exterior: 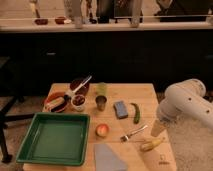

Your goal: Wipe tray with towel

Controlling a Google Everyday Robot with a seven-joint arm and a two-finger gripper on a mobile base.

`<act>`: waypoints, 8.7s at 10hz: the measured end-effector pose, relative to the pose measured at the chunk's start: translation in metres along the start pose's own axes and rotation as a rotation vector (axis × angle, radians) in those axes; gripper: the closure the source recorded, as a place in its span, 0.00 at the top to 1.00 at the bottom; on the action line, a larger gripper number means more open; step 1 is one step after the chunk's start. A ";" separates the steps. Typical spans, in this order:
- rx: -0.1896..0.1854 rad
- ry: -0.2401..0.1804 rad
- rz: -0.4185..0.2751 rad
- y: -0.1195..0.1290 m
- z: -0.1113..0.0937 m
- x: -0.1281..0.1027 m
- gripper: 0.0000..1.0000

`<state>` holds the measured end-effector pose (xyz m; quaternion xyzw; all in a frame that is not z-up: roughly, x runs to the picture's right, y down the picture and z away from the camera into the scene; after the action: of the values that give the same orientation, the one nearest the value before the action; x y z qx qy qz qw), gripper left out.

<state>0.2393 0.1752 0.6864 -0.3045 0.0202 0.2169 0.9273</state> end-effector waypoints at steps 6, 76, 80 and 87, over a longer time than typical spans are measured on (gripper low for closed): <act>0.039 0.052 -0.038 0.048 0.022 -0.015 0.80; 0.029 -0.169 -0.266 0.221 0.020 -0.225 0.00; 0.007 -0.187 -0.378 0.235 0.019 -0.272 0.00; 0.003 -0.188 -0.373 0.233 0.020 -0.271 0.00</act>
<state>-0.1043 0.2494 0.6194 -0.2798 -0.1227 0.0690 0.9497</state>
